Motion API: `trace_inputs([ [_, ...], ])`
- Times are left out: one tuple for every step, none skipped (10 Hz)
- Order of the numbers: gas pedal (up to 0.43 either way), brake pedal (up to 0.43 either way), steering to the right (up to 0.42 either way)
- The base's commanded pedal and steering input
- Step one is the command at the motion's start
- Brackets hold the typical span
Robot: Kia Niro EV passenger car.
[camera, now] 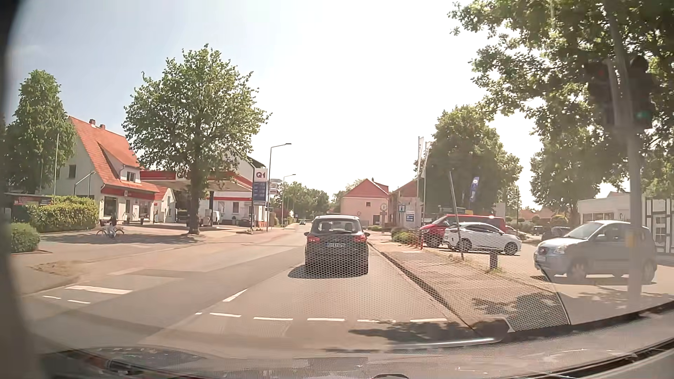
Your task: Follow the waypoints while adhering to traffic rules and regulations
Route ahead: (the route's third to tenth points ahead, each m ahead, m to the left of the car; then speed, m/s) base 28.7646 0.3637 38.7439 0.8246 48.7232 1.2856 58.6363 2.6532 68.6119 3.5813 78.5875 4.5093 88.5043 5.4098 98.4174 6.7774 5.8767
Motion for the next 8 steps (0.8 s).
trace_inputs([
  [0.26,0.0,-0.014],
  [0.26,0.0,-0.014],
  [0.248,0.0,-0.014],
  [0.248,0.0,-0.013],
  [0.248,0.0,-0.012],
  [0.248,0.0,-0.01],
  [0.228,0.0,-0.011],
  [0.228,0.0,-0.011],
])
